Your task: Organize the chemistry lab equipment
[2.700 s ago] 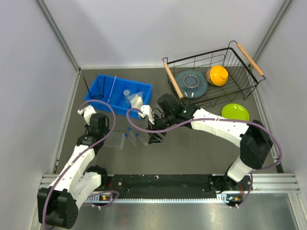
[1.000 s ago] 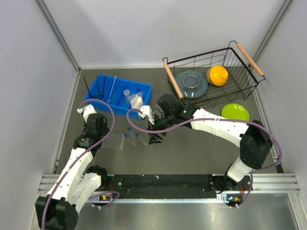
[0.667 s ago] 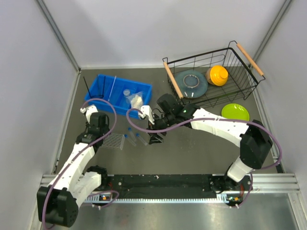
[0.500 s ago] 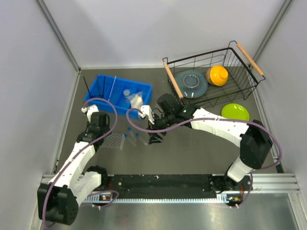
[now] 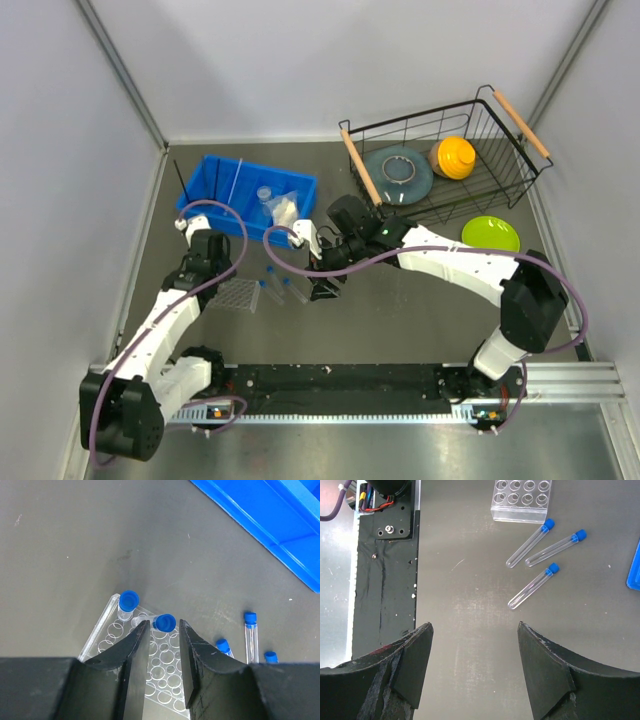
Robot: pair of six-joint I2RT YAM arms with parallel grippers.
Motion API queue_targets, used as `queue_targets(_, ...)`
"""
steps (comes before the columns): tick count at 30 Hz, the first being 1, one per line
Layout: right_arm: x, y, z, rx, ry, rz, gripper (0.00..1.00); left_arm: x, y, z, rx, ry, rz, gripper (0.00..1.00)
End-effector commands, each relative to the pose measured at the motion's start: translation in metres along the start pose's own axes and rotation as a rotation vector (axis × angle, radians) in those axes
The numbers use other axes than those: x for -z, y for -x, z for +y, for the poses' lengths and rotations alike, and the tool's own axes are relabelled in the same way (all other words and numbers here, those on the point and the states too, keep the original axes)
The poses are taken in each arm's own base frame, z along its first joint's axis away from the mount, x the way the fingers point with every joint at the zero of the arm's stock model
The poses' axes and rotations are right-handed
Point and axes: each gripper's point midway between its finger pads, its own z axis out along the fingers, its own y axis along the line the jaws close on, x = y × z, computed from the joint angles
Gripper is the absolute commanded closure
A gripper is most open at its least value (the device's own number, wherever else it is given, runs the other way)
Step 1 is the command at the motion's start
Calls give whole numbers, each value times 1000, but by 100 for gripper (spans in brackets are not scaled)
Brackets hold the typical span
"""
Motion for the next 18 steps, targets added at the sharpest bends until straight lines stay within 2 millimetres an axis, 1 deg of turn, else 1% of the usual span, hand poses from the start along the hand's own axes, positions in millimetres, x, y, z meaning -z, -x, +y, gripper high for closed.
queue_targets(1,1,18,-1,46,4,-37,31,10,33,-11,16,-33,-91,64)
queue_targets(3,-1,18,-2,38,6,-35,31,18,39,-8,18,-31,-115,63)
queue_targets(8,-7,16,-3,12,11,-23,31,37,56,-4,44,-38,-194,55)
queue_targets(11,-14,10,-4,-10,9,-3,31,52,62,-3,64,-62,-234,50)
queue_targets(12,-18,9,-1,-8,14,7,31,55,61,-2,66,-68,-233,48)
queue_targets(13,-22,5,-4,-17,5,21,31,58,59,-4,66,-88,-229,46)
queue_targets(15,-31,2,-1,-30,2,40,31,66,60,-7,73,-123,-243,39)
queue_targets(16,-36,-3,-6,-43,-27,61,31,70,59,-9,68,-143,-241,37)
queue_targets(17,-39,-2,-9,-64,-45,62,32,76,59,-13,70,-184,-248,34)
queue_targets(18,-44,-1,-9,-71,-59,68,33,80,57,-15,69,-205,-247,29)
